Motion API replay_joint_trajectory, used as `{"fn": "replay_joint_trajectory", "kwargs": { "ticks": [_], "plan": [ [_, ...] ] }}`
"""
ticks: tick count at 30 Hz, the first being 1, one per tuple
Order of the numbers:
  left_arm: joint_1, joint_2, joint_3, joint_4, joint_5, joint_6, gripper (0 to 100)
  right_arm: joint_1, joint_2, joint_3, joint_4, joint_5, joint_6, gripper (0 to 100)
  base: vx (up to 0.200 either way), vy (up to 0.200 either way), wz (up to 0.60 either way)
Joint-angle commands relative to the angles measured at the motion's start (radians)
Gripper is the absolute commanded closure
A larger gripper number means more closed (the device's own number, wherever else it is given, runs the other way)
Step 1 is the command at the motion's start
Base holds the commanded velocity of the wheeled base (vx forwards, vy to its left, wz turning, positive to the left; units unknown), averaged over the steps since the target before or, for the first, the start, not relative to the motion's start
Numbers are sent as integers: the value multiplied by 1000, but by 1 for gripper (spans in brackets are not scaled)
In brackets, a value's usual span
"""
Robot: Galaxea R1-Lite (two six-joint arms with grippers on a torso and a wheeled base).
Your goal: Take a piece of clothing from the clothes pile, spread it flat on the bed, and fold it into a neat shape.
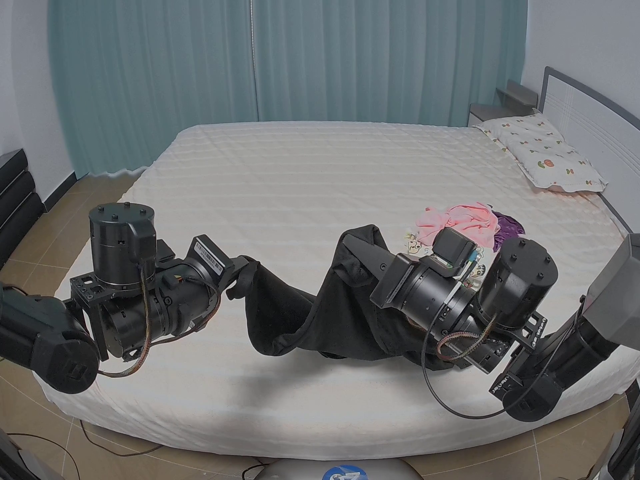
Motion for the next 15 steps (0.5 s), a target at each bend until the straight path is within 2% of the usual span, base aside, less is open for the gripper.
{"fn": "replay_joint_trajectory", "kwargs": {
  "ticks": [1,8,14,15],
  "plan": [
    [-1,9,3,1,-2,0,100,0,8,6,0,0,0,100,0,200,0],
    [-8,4,17,-2,-7,-6,100,-15,16,15,0,0,1,100,0,200,0],
    [-16,12,35,-2,-10,-8,100,-36,3,33,9,-1,1,100,0,0,0],
    [-39,9,38,-1,-9,-10,100,-46,-24,70,19,0,0,100,-200,0,0]
  ]
}}
